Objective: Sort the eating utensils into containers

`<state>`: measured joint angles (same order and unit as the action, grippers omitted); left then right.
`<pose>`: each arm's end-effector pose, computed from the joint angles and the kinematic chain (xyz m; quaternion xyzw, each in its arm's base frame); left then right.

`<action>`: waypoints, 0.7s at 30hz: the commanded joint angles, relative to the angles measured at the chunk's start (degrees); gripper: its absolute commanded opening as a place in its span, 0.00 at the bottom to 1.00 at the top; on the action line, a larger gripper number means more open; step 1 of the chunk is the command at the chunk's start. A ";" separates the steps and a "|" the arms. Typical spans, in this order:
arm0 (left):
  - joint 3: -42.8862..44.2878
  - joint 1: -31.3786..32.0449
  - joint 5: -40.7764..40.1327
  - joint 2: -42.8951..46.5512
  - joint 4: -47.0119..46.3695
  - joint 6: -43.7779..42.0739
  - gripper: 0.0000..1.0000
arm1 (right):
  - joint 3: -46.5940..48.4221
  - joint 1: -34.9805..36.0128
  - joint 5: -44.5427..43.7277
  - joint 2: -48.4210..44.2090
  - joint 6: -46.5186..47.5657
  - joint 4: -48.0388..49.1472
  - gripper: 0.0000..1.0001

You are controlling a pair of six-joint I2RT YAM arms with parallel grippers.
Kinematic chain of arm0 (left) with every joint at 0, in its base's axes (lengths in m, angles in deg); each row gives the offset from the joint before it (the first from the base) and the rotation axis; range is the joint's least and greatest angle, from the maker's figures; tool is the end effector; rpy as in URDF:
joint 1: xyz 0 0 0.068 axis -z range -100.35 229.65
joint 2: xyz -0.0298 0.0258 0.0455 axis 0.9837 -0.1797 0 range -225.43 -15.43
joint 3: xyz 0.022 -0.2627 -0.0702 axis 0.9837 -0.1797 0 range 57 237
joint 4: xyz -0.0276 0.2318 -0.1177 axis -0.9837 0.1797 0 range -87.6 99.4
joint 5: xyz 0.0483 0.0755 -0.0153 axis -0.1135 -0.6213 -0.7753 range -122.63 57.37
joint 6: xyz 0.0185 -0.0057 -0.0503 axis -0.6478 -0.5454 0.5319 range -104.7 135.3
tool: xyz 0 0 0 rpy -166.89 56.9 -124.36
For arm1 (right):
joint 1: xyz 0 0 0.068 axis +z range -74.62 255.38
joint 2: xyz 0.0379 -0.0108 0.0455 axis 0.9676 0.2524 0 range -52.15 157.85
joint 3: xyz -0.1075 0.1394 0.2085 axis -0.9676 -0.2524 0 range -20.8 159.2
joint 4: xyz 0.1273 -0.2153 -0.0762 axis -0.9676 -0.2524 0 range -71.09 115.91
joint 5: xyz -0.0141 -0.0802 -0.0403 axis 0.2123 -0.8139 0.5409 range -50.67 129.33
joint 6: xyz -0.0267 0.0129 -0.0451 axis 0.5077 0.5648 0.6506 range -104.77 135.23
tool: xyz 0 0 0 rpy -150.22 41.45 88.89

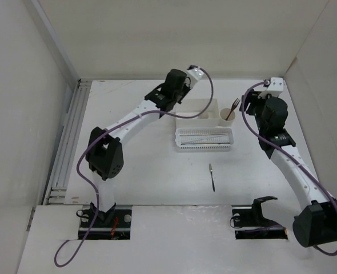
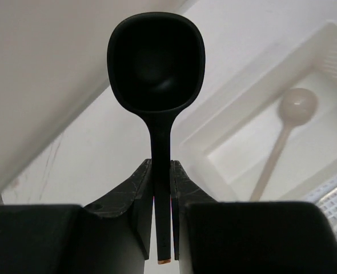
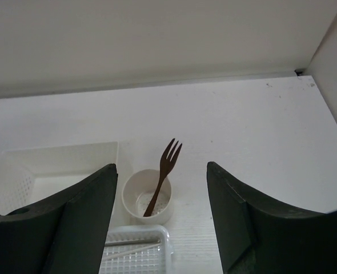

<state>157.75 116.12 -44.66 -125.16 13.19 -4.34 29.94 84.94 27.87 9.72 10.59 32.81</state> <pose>0.3767 -0.2693 0.3462 0.3294 0.7462 0.0011 0.5785 0.2537 0.0356 0.3499 0.0366 0.7313 0.0111 0.6810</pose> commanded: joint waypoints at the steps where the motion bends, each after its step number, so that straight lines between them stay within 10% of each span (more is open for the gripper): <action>1: 1.03 3.96 5.07 -2.85 -4.71 -12.94 0.00 | 2.78 -0.51 5.66 0.01 2.36 5.06 0.69; 15: -0.64 7.65 11.76 -11.20 -22.83 -24.31 0.01 | 0.42 -0.51 3.30 -4.12 7.11 5.06 0.69; 21: -4.24 7.65 10.54 -8.85 -22.40 -23.60 0.44 | 2.51 -0.51 1.88 -5.26 11.06 3.14 0.73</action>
<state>155.63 123.68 -34.57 -137.93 -7.20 -27.62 29.94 84.55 30.95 6.00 18.89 34.03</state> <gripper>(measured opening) 0.393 0.729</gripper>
